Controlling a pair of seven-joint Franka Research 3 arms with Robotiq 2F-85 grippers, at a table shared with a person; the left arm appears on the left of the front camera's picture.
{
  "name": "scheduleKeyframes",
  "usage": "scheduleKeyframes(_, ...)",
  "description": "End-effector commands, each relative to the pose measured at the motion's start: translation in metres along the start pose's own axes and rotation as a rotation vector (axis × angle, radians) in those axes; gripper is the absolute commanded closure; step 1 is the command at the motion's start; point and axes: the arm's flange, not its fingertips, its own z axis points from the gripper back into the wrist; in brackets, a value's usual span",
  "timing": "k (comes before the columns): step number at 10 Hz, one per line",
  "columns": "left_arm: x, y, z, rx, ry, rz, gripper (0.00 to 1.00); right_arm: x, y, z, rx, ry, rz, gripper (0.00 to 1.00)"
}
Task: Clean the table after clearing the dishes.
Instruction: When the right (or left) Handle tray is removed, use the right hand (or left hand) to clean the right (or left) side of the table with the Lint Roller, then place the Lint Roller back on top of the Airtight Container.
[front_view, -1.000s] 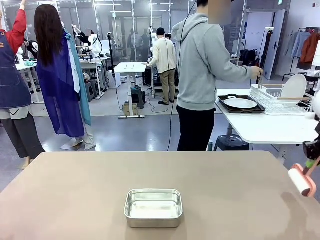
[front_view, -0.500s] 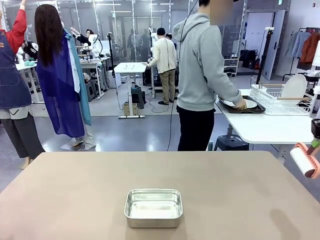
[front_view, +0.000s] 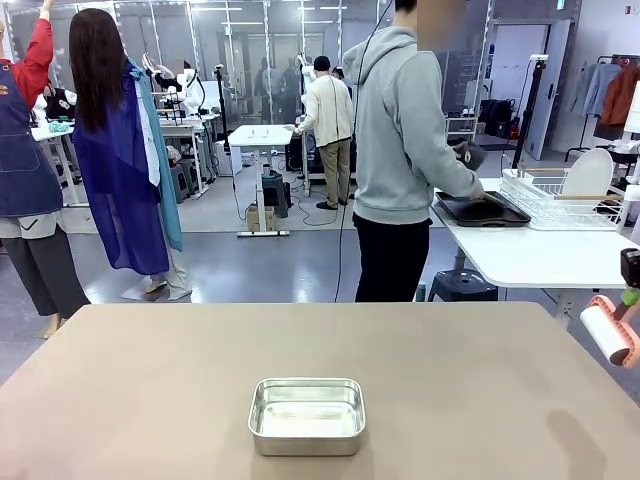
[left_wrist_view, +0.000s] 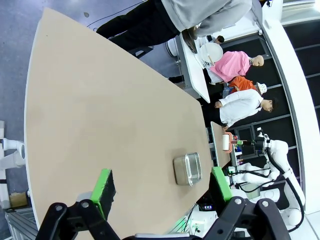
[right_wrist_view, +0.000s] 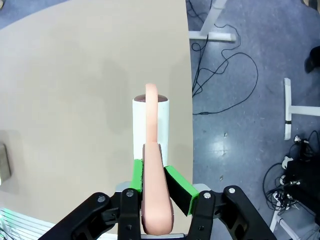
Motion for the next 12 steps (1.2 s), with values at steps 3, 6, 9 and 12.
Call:
scheduleKeyframes(3,-0.002,-0.001,0.003,-0.001,0.014,-0.001,0.04,0.002,0.001,0.004,-0.007,-0.013,0.001,0.77)
scheduleKeyframes(6,-0.002,-0.001,0.003,-0.001,0.014,-0.001,0.04,0.002,0.001,0.004,-0.007,-0.013,0.001,0.77)
scheduleKeyframes(9,-0.002,-0.001,0.003,-0.001,0.014,-0.001,0.04,0.002,0.0,0.003,-0.001,-0.006,0.0,0.77)
scheduleKeyframes(12,-0.002,-0.001,0.003,-0.001,0.014,-0.001,0.04,0.056,0.132,0.069,-0.04,-0.263,0.466,0.77)
